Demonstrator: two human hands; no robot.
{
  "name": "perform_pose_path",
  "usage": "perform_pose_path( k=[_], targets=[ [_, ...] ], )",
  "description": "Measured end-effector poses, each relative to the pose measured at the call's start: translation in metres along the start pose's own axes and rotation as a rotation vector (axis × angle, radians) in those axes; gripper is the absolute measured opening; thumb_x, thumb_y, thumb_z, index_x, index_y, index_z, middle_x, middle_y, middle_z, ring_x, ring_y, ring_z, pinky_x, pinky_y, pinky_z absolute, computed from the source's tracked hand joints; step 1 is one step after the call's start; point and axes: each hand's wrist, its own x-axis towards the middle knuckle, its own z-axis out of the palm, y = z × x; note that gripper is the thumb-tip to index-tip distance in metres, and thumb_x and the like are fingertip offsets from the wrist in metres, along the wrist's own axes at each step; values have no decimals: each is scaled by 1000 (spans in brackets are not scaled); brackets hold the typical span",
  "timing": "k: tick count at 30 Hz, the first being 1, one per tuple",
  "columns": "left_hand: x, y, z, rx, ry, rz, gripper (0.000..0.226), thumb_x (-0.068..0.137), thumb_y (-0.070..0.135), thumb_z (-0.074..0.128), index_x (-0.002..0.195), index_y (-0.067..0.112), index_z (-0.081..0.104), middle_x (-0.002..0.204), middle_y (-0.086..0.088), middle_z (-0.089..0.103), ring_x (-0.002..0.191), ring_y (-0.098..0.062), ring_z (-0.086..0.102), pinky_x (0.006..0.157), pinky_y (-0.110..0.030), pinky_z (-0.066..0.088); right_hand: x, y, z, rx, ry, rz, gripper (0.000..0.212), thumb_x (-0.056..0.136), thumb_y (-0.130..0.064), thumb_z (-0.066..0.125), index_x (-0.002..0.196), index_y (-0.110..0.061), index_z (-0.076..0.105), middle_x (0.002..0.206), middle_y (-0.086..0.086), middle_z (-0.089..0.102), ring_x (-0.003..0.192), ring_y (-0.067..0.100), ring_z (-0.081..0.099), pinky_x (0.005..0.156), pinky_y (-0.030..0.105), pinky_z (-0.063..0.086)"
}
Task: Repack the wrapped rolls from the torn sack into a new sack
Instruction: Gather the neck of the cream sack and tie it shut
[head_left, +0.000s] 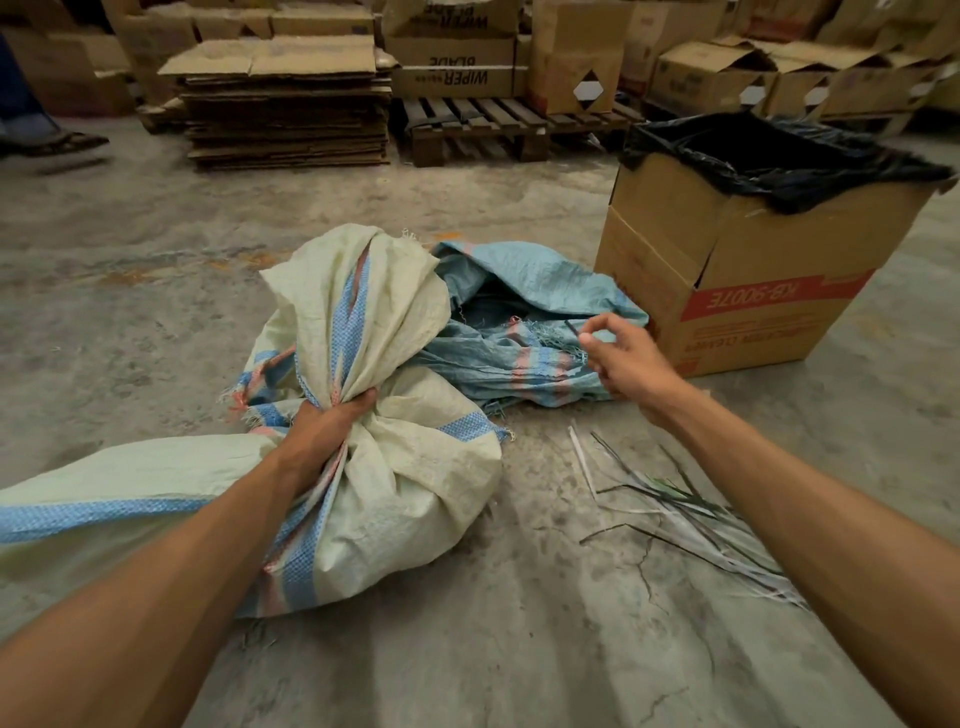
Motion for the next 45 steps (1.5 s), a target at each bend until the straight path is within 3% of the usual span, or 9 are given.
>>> perform_pose_path(
  k=[7, 12, 15, 18, 23, 28, 33, 38, 45],
  targets=[
    [-6, 20, -11, -264, 11, 34, 84, 58, 33, 89, 133, 15, 56, 121, -6, 69, 108, -25, 67, 99, -48, 51, 15, -65, 45, 183, -180, -120, 15, 102, -14, 50, 100, -8, 64, 73, 5, 67, 42, 8, 44, 39, 18, 33],
    [-23, 37, -8, -337, 52, 81, 32, 89, 11, 68, 107, 30, 50, 109, -1, 66, 92, -15, 64, 94, -36, 48, 31, -118, 80, -136, -159, -291, 20, 100, -23, 56, 95, -7, 67, 57, -1, 52, 39, 1, 38, 38, 14, 29],
    [-33, 46, -2, -355, 99, 85, 27, 89, 7, 66, 88, 26, 48, 90, 3, 70, 78, -9, 65, 85, -34, 50, 31, -104, 110, -278, -350, -167, 29, 101, -16, 52, 98, 9, 66, 67, 4, 62, 45, 8, 38, 38, 15, 29],
    [-31, 45, -8, -368, 135, 60, 21, 84, 5, 72, 97, 16, 59, 94, -6, 72, 92, -21, 69, 85, -37, 53, 29, -87, 138, -313, -453, -144, 30, 102, -15, 47, 81, -5, 66, 75, 10, 71, 40, 6, 41, 45, 23, 37],
    [-28, 43, -13, -467, 14, 66, 59, 69, 12, 74, 127, 4, 62, 122, -15, 67, 109, -32, 65, 96, -44, 51, 31, -71, 181, -777, -383, -263, 34, 99, -35, 34, 98, -18, 62, 112, 7, 65, 102, 28, 61, 89, 44, 48],
    [-25, 39, -25, -623, -169, -2, 52, 74, 15, 61, 124, 1, 63, 107, -19, 71, 91, -30, 70, 87, -41, 53, 33, -69, 193, -432, -477, -231, 25, 102, -15, 39, 106, -8, 63, 83, -10, 58, 85, 14, 55, 69, 20, 42],
    [-17, 34, -48, -645, -210, -43, 93, 47, 39, 72, 130, 0, 59, 112, -20, 64, 96, -32, 62, 93, -41, 47, 35, -56, 189, -276, -458, -23, 25, 104, -27, 31, 116, -9, 43, 95, 4, 54, 78, 14, 45, 65, 28, 35],
    [-14, 28, -57, -713, -204, -89, 65, 70, 32, 53, 124, -3, 61, 127, -27, 60, 116, -39, 57, 107, -45, 40, 40, -56, 188, -92, -431, -10, 30, 101, 1, 30, 113, -4, 57, 87, 8, 60, 64, 14, 49, 53, 23, 37],
    [-19, 42, -56, -498, -292, -199, 35, 83, 16, 52, 106, -5, 69, 97, -19, 69, 87, -29, 68, 83, -36, 57, 44, -64, 186, 115, -532, 119, 30, 99, -1, 32, 120, 2, 54, 84, 12, 68, 52, 9, 37, 50, 25, 26]
  ],
)
